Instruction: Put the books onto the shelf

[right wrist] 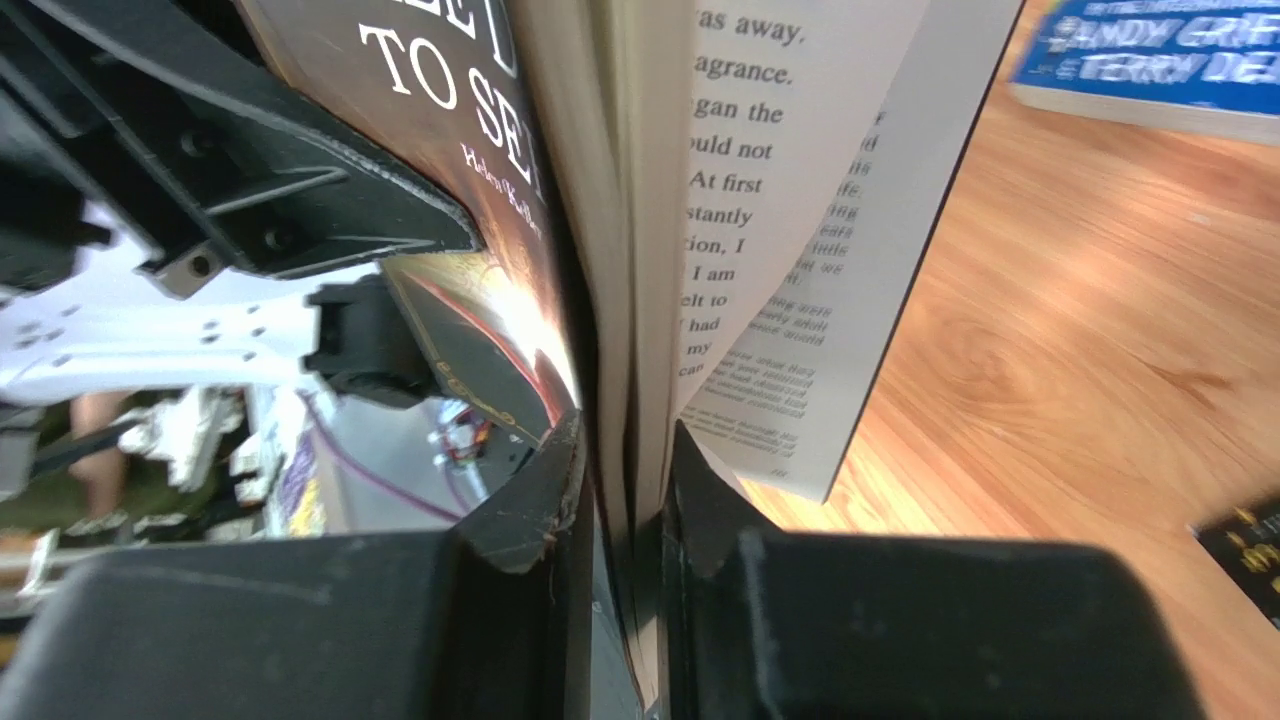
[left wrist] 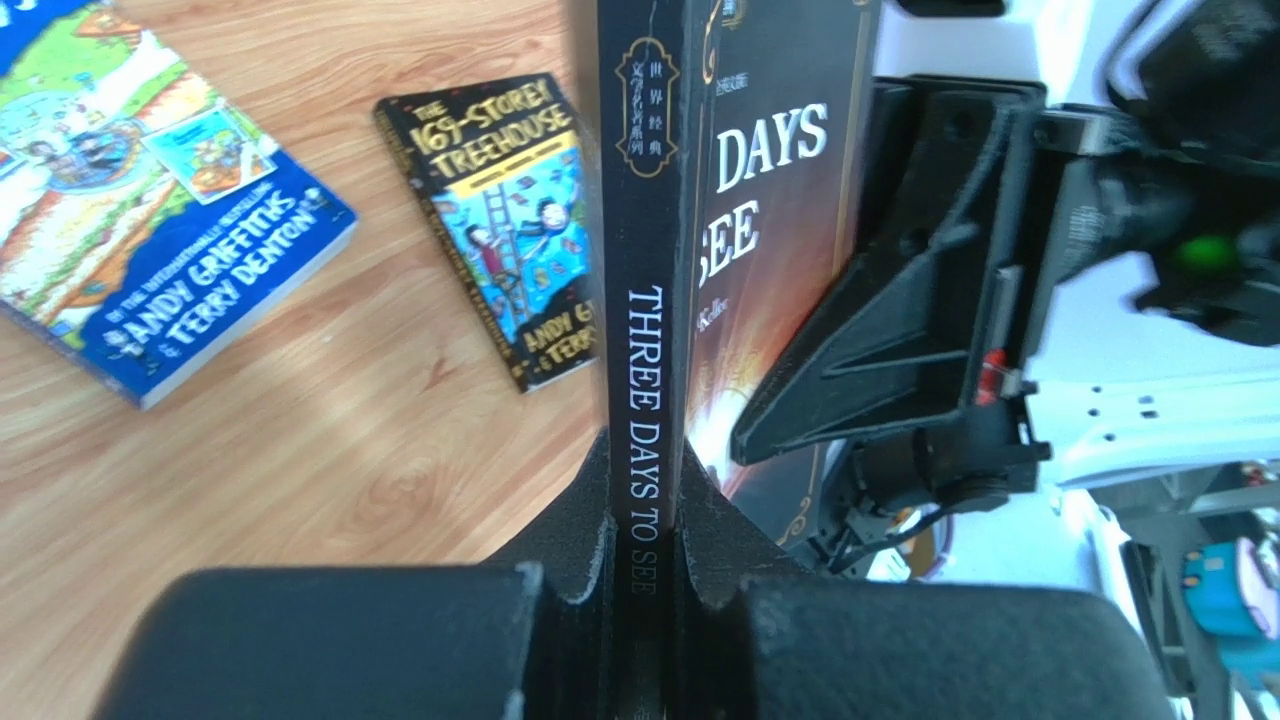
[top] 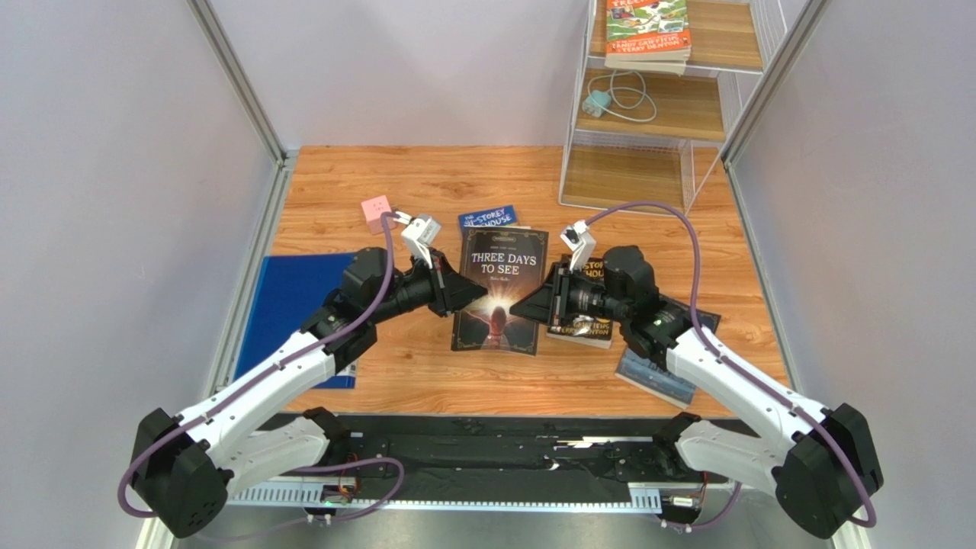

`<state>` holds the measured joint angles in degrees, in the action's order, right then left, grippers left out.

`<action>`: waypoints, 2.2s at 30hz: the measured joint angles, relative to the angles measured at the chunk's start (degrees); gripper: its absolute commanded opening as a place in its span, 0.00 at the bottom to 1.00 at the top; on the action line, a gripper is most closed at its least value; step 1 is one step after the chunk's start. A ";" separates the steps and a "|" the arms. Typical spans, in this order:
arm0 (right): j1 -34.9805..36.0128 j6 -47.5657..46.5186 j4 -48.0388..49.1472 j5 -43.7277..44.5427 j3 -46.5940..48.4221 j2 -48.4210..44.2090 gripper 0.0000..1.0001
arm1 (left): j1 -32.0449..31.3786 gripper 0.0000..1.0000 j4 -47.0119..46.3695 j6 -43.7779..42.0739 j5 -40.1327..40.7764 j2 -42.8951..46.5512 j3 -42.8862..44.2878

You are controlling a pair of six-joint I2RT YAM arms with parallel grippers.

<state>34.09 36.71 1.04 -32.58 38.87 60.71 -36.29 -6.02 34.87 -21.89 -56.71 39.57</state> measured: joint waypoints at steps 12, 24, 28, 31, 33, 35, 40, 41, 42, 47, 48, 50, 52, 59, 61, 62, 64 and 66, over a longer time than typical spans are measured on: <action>0.00 -3.78 -10.67 16.61 -1.27 -10.32 1.00 | 0.17 0.00 11.98 -6.03 2.71 0.13 8.28; -0.11 1.88 8.17 8.39 -12.94 -11.39 1.00 | 0.17 0.00 5.09 -3.06 -6.38 0.04 8.52; -0.11 4.24 13.35 6.67 -14.67 -11.37 1.00 | 0.17 0.00 1.42 -1.27 -9.49 -0.79 9.18; 0.00 5.38 15.69 6.34 -14.67 -11.82 1.00 | 0.13 0.00 -1.05 0.07 -11.10 -1.55 9.42; 0.11 5.95 16.90 6.34 -14.67 -12.22 0.98 | 0.13 0.00 -2.10 0.85 -11.96 -2.10 9.79; 0.46 6.67 18.12 6.38 -14.67 -12.48 0.97 | 0.13 0.00 -3.50 1.60 -12.79 -2.84 10.21; 2.05 7.85 20.46 5.97 -14.53 -12.11 0.77 | 0.13 0.00 -5.35 2.36 -12.83 -3.89 10.34; 2.82 7.87 20.52 6.01 -14.36 -11.78 0.64 | 0.13 0.00 -5.40 2.34 -12.39 -3.93 10.36; 3.26 7.65 20.48 6.05 -14.34 -11.67 0.38 | 0.13 0.00 -5.33 2.34 -12.33 -3.93 10.43; 4.52 8.33 19.98 6.54 -13.31 -12.15 0.00 | 0.35 0.00 -4.70 1.11 -10.12 -4.44 11.13; 4.72 8.13 19.17 6.56 -12.66 -12.31 0.00 | 0.42 0.00 -4.61 0.96 -9.44 -4.50 11.19; 4.83 7.85 17.44 6.88 -11.67 -12.44 0.00 | 0.39 0.07 -4.22 0.57 -8.52 -4.50 11.65; 4.85 7.52 15.82 7.37 -10.88 -12.94 0.00 | 0.28 0.46 -2.99 0.26 -7.63 -4.66 12.61; 5.35 1.68 -5.68 13.66 2.75 -13.40 0.00 | 0.02 0.89 3.80 -4.00 4.57 -4.44 16.46; 4.59 -0.94 -13.29 15.78 11.13 -10.99 0.00 | 0.02 0.90 5.70 -4.87 7.91 -3.28 15.56; 4.09 -2.08 -17.22 16.61 15.67 -9.51 0.00 | 0.02 0.90 6.45 -5.31 9.22 -2.56 14.75; 2.80 -5.07 -24.44 17.92 26.18 -5.73 0.00 | 0.02 0.91 7.32 -5.88 11.37 -0.37 11.63; 1.53 -7.50 -30.45 18.86 37.09 -1.40 0.00 | 0.02 0.91 7.98 -6.43 12.72 1.64 8.04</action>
<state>35.62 29.21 -29.41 -13.72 75.96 59.31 -36.27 1.96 28.45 -9.17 -55.07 47.62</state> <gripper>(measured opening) 0.076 0.904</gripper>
